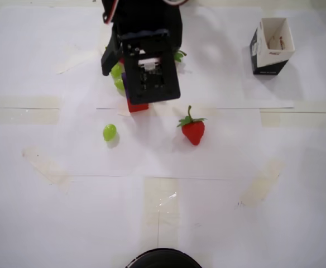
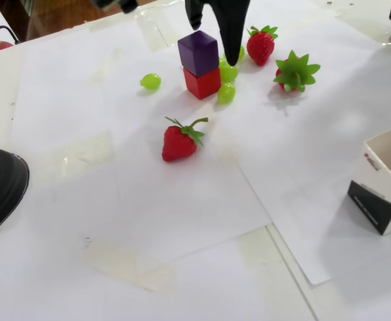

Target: Put the purple cube on top of the red cube

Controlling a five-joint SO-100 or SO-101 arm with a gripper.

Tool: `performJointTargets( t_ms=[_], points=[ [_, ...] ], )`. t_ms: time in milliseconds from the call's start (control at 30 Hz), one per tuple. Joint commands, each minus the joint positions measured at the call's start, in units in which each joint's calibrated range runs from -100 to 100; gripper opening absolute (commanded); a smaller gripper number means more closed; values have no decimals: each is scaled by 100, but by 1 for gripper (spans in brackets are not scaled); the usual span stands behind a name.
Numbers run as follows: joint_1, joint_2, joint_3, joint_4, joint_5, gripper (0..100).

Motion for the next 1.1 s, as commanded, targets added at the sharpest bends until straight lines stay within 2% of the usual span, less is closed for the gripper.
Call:
performJointTargets(
  t_ms=[0,133,300,467,600,733,833,1067],
  points=[
    [-128,-995,-581,398,-107,40],
    [-194,-2139,292,210,-147,36],
    [-312,-5243,4292,-1963,-459,30],
    [-231,-6679,5992,-2461,-440,22],
    [-128,-7152,6410,-2379,-293,10],
    [-120,-7229,6528,-2502,-190,7],
    [-150,-7659,6819,-2625,-186,1],
    [-113,-10703,8428,-2543,-225,0]
  ],
)
